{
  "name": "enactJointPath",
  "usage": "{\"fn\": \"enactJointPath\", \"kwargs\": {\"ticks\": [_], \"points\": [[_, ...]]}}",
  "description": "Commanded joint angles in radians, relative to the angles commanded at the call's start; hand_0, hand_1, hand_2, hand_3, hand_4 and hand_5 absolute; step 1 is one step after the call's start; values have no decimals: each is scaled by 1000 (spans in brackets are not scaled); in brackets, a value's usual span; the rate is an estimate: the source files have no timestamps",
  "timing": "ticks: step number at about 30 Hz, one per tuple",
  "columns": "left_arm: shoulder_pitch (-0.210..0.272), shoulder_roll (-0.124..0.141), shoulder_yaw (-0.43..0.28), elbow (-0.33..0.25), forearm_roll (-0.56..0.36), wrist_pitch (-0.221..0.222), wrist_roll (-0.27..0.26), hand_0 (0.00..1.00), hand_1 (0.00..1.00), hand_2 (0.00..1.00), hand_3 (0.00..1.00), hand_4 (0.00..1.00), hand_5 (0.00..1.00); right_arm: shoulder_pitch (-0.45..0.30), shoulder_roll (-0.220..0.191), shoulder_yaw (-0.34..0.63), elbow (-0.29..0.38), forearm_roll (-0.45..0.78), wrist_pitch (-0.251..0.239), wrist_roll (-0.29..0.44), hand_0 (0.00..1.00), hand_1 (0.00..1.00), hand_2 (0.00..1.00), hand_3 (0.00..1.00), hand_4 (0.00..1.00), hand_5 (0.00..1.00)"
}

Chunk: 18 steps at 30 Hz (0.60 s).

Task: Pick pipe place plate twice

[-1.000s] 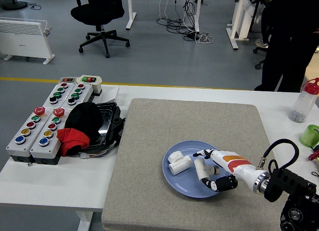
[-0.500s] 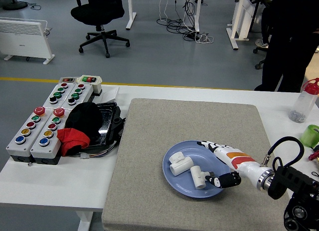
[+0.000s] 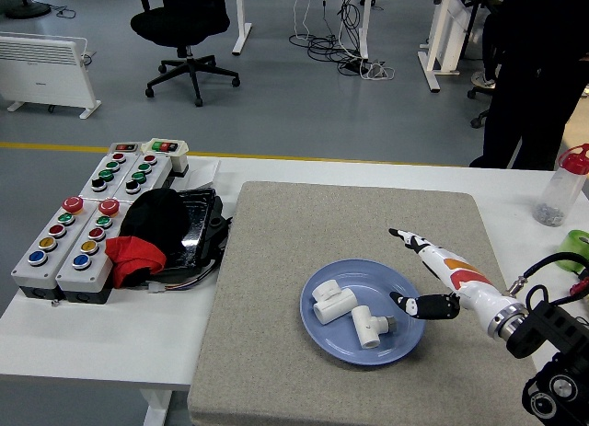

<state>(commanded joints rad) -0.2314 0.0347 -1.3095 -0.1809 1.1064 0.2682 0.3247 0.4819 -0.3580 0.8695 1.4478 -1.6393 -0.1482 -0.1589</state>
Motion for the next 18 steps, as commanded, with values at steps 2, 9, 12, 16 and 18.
{"fn": "enactJointPath", "kwargs": {"ticks": [2,9,12,16,18], "points": [[0,0,-1,0,3,-1,1,710,744,716,654,398,998,-9,3,16,-11,73,-62,28,906,878,986,939,581,325],[0,-1,-1,0,5,-1,1,710,744,717,654,398,998,-39,9,93,-38,340,-191,137,881,845,938,890,493,320],[0,-1,-1,0,7,-1,1,710,744,716,654,398,998,-55,13,141,-46,457,-218,185,826,797,874,826,491,345],[1,-1,-5,0,15,-3,2,710,744,716,654,398,998,-83,22,227,-59,626,-211,220,826,797,874,826,491,345],[2,-1,-5,0,15,-2,3,710,744,716,654,397,998,-98,24,273,-64,711,-189,219,799,770,834,796,497,372]]}}
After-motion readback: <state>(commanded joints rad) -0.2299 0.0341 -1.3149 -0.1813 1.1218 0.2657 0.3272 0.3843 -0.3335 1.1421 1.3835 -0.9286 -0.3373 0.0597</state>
